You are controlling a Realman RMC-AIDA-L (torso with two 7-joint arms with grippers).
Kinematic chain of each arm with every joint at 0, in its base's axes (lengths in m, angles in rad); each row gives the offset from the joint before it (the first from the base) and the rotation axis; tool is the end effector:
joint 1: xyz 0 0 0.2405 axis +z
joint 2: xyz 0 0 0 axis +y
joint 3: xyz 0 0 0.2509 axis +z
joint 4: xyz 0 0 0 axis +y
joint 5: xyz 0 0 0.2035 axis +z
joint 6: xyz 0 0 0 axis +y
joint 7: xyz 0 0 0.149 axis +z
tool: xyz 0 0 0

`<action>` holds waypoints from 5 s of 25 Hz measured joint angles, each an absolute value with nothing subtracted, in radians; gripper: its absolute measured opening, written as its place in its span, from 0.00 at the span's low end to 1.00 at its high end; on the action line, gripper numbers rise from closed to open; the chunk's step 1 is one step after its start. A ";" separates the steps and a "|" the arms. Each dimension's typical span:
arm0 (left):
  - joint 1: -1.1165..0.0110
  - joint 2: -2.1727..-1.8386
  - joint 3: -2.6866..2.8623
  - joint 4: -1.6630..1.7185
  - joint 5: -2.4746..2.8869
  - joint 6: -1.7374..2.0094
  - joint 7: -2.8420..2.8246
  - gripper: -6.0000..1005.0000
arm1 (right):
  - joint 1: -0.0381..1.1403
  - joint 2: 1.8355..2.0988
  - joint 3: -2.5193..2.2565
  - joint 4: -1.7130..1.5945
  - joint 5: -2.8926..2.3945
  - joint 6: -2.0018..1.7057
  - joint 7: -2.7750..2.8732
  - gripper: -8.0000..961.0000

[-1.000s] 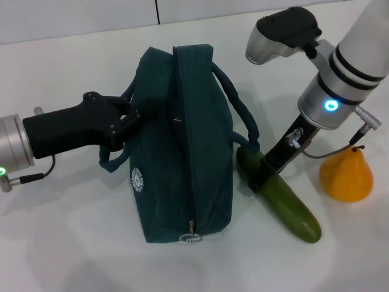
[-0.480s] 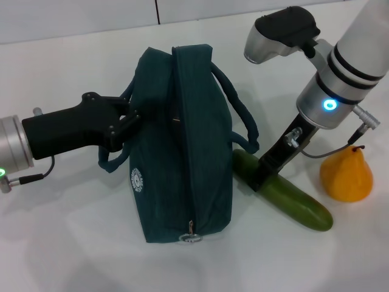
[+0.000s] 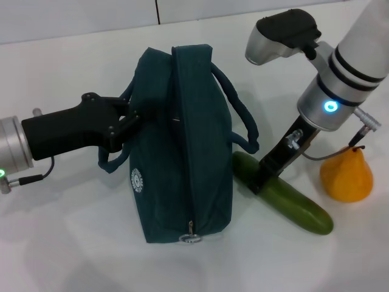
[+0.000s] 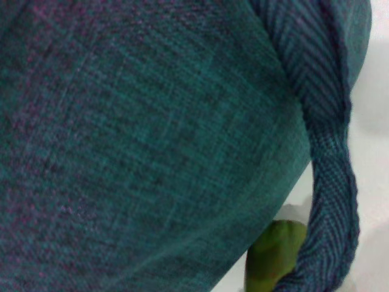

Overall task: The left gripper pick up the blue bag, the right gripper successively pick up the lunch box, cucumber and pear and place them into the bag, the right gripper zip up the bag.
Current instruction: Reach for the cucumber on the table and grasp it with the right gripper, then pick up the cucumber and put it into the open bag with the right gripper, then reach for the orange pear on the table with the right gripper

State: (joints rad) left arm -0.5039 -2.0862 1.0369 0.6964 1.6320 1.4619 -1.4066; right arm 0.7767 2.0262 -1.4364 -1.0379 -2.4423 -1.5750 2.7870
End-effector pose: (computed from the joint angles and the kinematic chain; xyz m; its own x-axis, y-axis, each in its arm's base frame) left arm -0.2065 0.3315 -0.0205 0.7514 0.2704 0.6019 0.4014 -0.9113 -0.0917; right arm 0.1746 0.3519 -0.0297 0.5253 -0.8121 0.2541 -0.7421 -0.5833 -0.3302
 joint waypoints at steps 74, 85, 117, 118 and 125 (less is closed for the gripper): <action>-0.465 -2.085 1.000 0.706 1.580 1.512 -1.314 0.06 | 0.576 2.015 -1.246 -0.868 -1.366 -1.454 1.646 0.67; -0.471 -2.085 0.997 0.700 1.584 1.511 -1.304 0.06 | 0.533 2.024 -1.265 -0.819 -1.341 -1.463 1.505 0.69; -0.450 -2.086 0.990 0.682 1.589 1.511 -1.290 0.06 | 0.032 1.980 -0.766 -0.257 -1.221 -2.019 0.669 0.79; -0.450 -2.086 0.991 0.682 1.589 1.511 -1.290 0.06 | 0.031 1.984 -0.762 -0.217 -1.218 -2.004 0.612 0.78; -0.481 -2.086 0.994 0.649 1.591 1.511 -1.289 0.06 | 0.046 2.006 -0.713 -0.121 -1.209 -1.866 0.509 0.74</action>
